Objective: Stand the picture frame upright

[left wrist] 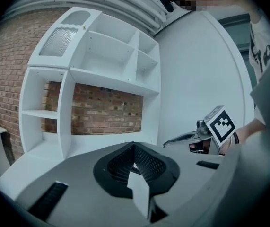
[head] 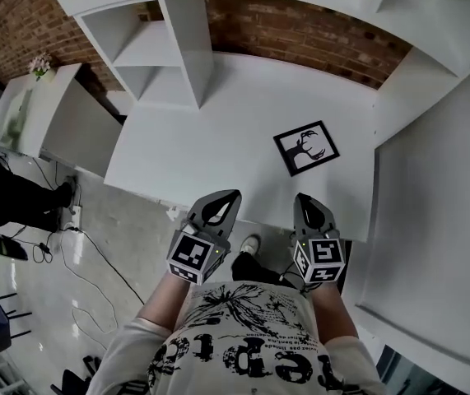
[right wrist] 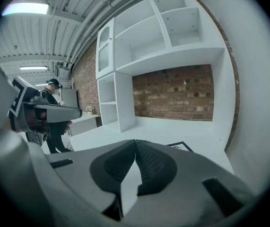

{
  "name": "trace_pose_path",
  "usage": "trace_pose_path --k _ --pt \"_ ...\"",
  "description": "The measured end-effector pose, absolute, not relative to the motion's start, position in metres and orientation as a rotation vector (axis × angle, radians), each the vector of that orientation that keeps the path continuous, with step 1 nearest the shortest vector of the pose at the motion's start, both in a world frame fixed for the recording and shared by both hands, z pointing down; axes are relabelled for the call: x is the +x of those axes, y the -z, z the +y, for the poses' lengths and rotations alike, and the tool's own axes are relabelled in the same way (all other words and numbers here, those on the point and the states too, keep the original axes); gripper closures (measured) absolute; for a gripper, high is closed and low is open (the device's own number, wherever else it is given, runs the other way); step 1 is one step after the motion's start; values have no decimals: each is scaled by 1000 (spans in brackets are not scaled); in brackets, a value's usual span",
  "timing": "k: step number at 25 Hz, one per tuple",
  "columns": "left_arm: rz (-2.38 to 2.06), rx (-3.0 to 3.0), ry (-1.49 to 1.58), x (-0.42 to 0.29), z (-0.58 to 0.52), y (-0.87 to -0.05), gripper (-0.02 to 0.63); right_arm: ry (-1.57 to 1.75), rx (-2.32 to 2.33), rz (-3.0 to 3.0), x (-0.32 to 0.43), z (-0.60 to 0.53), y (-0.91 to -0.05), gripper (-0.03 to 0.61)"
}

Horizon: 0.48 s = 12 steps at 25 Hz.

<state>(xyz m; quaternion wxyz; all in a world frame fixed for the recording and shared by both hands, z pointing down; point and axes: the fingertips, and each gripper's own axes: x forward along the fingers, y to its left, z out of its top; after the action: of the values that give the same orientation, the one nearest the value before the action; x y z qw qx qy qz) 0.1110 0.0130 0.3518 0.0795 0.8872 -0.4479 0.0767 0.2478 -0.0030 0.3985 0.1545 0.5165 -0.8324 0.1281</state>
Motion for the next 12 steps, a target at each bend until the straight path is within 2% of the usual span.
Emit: trace_pose_path --k 12 --pt "-1260 2641 -278 120 -86 -400 600 -460 1362 -2307 243 -103 -459 571"
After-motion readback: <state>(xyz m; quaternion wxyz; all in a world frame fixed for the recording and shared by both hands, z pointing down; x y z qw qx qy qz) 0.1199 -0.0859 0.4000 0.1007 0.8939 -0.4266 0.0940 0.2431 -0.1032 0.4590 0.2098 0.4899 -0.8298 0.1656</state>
